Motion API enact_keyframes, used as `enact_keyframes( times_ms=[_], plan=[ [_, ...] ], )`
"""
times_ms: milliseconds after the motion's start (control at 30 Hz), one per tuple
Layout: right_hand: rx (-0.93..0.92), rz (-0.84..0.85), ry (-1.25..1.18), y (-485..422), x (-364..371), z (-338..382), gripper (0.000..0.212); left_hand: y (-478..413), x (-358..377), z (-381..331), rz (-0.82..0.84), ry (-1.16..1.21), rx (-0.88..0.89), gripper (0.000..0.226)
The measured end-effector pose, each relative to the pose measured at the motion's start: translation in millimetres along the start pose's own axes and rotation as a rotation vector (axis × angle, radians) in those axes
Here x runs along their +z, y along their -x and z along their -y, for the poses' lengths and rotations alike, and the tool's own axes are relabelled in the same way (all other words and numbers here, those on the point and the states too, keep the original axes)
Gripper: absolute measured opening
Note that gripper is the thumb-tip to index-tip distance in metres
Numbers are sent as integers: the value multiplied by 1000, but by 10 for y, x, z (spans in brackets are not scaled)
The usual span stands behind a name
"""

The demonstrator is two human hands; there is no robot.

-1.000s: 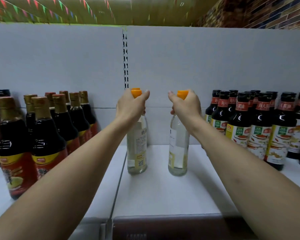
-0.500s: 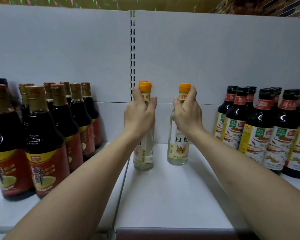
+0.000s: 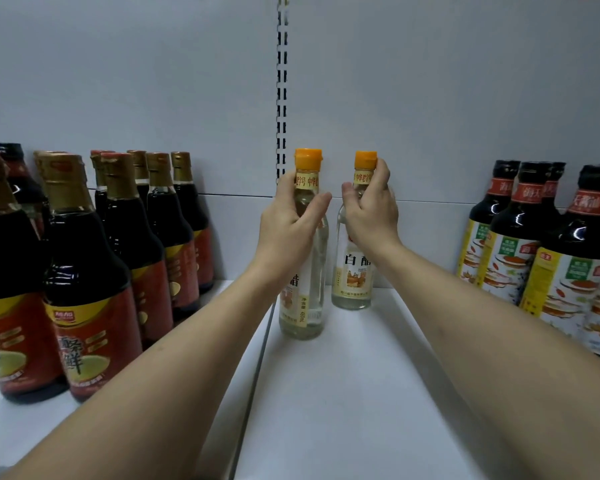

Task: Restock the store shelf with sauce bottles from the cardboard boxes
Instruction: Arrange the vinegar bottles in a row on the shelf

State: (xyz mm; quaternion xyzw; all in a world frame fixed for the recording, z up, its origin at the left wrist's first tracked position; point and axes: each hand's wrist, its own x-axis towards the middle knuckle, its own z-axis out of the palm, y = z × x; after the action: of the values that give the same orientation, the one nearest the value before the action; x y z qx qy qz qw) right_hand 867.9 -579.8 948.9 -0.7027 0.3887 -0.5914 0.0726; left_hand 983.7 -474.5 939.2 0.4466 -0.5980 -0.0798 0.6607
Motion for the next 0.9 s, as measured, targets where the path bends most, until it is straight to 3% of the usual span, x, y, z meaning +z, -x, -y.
enact_keyframes(
  times_ms=[567,900],
  plan=[
    [11,28,81,-67,216,17,71,-51,23,64,-5,-73,70,16],
    [14,53,165,-79,241,80,73,-57,46,92,-9,-103,44,30]
  ],
)
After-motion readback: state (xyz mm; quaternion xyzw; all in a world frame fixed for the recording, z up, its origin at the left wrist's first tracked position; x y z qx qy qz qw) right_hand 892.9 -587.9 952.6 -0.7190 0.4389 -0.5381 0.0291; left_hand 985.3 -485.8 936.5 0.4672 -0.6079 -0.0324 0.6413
